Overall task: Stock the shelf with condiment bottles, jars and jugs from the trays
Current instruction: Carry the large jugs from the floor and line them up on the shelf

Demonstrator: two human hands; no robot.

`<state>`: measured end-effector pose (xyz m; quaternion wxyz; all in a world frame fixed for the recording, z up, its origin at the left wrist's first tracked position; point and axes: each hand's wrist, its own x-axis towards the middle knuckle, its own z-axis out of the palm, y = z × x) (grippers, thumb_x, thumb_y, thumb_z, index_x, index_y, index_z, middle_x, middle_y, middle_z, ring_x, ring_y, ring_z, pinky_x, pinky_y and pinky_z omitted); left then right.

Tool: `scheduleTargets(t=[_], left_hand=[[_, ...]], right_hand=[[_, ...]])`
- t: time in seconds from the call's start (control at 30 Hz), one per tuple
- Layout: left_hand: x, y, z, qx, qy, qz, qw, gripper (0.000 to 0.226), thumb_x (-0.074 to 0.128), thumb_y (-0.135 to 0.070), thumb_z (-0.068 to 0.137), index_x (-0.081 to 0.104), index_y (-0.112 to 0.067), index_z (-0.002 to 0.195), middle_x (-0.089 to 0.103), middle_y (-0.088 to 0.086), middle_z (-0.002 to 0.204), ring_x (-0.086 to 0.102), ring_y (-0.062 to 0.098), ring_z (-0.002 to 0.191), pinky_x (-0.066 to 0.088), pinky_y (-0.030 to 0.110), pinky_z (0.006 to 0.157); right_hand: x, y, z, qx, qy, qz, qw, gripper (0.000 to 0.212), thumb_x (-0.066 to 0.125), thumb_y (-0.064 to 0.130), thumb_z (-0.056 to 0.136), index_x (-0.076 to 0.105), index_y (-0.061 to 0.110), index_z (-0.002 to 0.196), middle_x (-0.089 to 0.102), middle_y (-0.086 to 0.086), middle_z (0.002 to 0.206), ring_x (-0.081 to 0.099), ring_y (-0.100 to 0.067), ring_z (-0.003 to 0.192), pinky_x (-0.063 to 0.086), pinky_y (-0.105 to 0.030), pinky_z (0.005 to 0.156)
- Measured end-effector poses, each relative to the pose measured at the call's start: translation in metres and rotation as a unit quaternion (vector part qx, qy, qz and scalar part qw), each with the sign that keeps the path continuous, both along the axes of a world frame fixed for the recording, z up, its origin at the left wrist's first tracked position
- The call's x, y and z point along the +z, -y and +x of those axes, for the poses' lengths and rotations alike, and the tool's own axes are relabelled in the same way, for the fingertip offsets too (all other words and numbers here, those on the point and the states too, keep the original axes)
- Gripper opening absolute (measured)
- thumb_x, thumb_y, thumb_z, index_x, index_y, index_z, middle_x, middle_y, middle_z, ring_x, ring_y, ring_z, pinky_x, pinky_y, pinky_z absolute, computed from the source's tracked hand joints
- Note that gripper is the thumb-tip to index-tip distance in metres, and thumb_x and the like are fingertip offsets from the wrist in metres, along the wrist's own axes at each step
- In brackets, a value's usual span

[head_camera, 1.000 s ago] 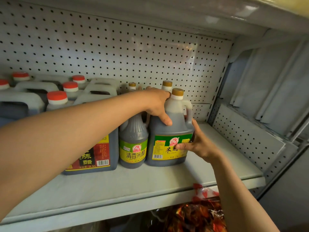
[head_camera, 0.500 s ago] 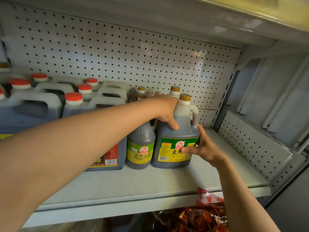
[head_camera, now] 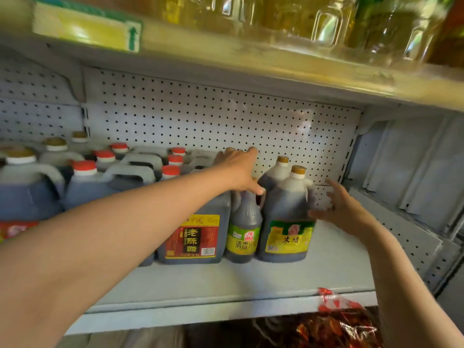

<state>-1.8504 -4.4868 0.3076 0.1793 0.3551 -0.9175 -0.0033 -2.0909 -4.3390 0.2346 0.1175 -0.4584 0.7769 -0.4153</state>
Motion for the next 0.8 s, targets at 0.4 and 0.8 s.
scheduleTargets(t=[0.4, 0.8], left_hand=[[0.014, 0.019, 0.243, 0.087, -0.102, 0.06, 0.989, 0.094, 0.09, -0.042, 0.064, 0.04, -0.029, 0.144, 0.042, 0.012, 0.14, 0.043, 0.031, 0.13, 0.04, 0.036, 0.102], [-0.053, -0.007, 0.515, 0.206, -0.047, 0.082, 0.974, 0.1, 0.087, -0.05, 0.065, 0.037, -0.024, 0.148, 0.042, 0.013, 0.148, 0.041, 0.031, 0.135, 0.04, 0.034, 0.104]], right_hand=[[0.079, 0.019, 0.218, 0.022, -0.259, 0.068, 0.963, 0.088, 0.086, 0.04, 0.073, 0.039, 0.029, 0.146, 0.046, -0.012, 0.134, 0.045, -0.03, 0.123, 0.04, -0.034, 0.092], [0.057, 0.039, 0.45, 0.169, -0.359, 0.159, 0.904, 0.093, 0.078, 0.044, 0.08, 0.027, 0.028, 0.155, 0.02, -0.001, 0.163, 0.01, -0.024, 0.152, 0.024, -0.037, 0.118]])
